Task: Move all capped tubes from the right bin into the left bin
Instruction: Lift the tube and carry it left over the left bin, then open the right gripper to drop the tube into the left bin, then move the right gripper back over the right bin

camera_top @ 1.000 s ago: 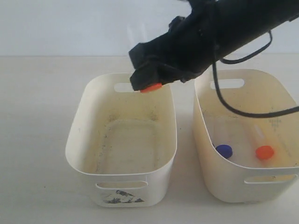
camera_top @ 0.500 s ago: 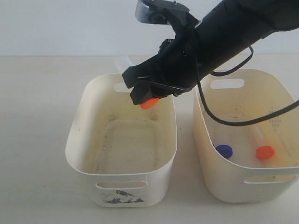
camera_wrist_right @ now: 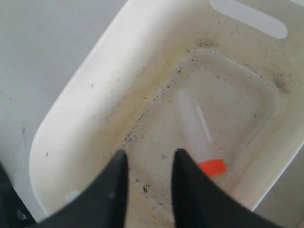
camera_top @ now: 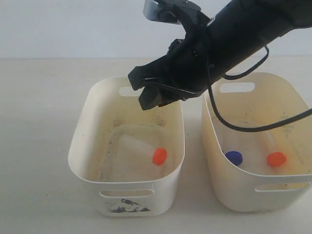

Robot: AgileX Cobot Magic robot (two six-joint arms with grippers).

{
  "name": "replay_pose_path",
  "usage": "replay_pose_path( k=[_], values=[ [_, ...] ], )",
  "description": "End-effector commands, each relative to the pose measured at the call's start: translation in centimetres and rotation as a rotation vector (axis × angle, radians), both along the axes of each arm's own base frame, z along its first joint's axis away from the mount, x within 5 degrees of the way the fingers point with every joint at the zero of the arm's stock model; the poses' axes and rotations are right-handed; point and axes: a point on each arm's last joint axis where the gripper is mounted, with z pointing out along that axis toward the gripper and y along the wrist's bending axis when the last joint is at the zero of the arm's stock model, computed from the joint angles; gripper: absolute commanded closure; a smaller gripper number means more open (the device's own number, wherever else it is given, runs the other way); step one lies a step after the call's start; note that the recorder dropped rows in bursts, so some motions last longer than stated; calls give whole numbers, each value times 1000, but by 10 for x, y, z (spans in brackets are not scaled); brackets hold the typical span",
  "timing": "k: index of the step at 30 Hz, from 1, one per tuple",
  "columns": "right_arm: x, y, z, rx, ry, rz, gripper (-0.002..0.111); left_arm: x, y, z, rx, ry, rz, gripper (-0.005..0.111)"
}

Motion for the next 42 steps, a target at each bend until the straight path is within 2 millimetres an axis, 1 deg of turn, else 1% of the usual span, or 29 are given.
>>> replay_pose_path(
  k=[1, 4, 8, 11, 15, 18, 24, 27, 29, 32, 36, 42],
  values=[
    [-2, -4, 4, -29, -12, -3, 107, 0, 0, 2, -13, -7, 0, 102],
    [-4, -12, 7, -85, -12, -46, 107, 0, 0, 2, -13, -7, 0, 102],
    [-7, -31, 15, -186, -9, -242, 107, 0, 0, 2, -13, -7, 0, 102],
    [-11, -50, 18, -320, 8, -368, 107, 0, 0, 2, -13, -7, 0, 102],
    [-18, -74, 15, -559, 77, -495, 107, 0, 0, 2, -13, -7, 0, 102],
    [-20, -83, 15, -643, 86, -553, 107, 0, 0, 2, -13, -7, 0, 102],
    [-17, -84, 16, -627, 64, -560, 107, 0, 0, 2, -13, -7, 0, 102],
    [-13, -93, 16, -621, 82, -598, 107, 0, 0, 2, -13, -7, 0, 102],
    [-10, -103, 15, -609, 106, -630, 107, 0, 0, 2, -13, -7, 0, 102],
    [-8, -111, 12, -568, 162, -614, 107, 0, 0, 2, -13, -7, 0, 102],
    [0, -109, 1, -567, 196, -590, 107, 0, 0, 2, -13, -7, 0, 102],
    [14, -102, -29, -614, 285, -539, 107, 0, 0, 2, -13, -7, 0, 102]
  ],
)
